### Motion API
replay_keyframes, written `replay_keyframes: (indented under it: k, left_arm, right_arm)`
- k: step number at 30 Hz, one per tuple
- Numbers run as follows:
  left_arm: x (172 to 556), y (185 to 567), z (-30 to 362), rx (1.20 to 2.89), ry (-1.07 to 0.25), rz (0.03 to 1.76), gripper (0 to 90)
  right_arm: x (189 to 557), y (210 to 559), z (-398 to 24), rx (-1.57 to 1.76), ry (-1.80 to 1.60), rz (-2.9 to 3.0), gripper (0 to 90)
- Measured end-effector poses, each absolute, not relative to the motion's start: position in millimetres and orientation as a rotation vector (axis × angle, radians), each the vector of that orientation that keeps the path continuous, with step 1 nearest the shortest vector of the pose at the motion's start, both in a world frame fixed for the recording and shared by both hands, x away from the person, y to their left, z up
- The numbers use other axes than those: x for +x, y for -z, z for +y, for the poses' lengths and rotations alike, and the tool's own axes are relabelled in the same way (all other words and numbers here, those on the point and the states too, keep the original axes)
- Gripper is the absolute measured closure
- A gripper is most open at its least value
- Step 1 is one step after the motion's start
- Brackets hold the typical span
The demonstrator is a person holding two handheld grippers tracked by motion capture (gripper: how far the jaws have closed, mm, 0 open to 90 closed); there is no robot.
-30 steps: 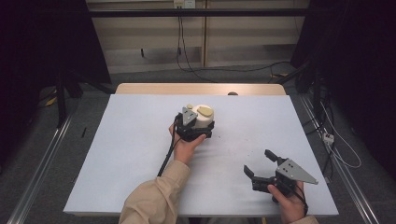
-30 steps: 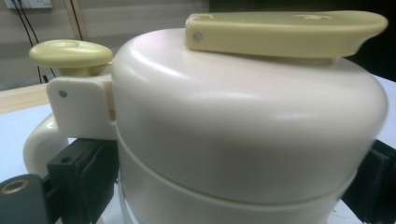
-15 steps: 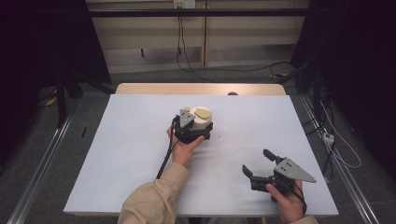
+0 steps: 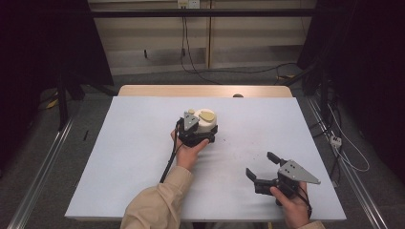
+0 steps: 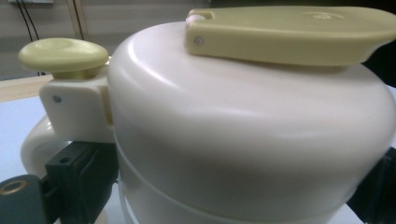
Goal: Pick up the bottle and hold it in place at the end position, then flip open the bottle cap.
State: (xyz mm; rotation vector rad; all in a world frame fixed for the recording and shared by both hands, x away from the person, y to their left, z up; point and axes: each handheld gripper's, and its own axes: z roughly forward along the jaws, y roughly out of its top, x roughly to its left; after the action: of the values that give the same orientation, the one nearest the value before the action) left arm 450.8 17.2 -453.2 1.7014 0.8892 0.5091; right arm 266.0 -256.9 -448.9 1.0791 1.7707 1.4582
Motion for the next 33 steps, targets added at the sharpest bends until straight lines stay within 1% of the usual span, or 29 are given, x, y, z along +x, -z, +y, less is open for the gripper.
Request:
replay_keyframes:
  k: [19, 26, 33]
  left_arm:
    - [451.5, 453.9, 17.6, 1.699, -0.508, 0.882, 5.5]
    - [451.6, 454.1, 17.4, 1.695, -0.503, 0.885, 5.5]
    - [451.1, 454.7, 17.5, 1.692, -0.508, 0.883, 5.5]
  right_arm:
    - [285.7, 445.2, -248.8, 1.118, -1.458, 1.826, 3.8]
    - [297.5, 437.8, -240.3, 1.110, -1.460, 1.841, 4.0]
    - [312.4, 430.2, -227.5, 1.127, -1.472, 1.873, 6.9]
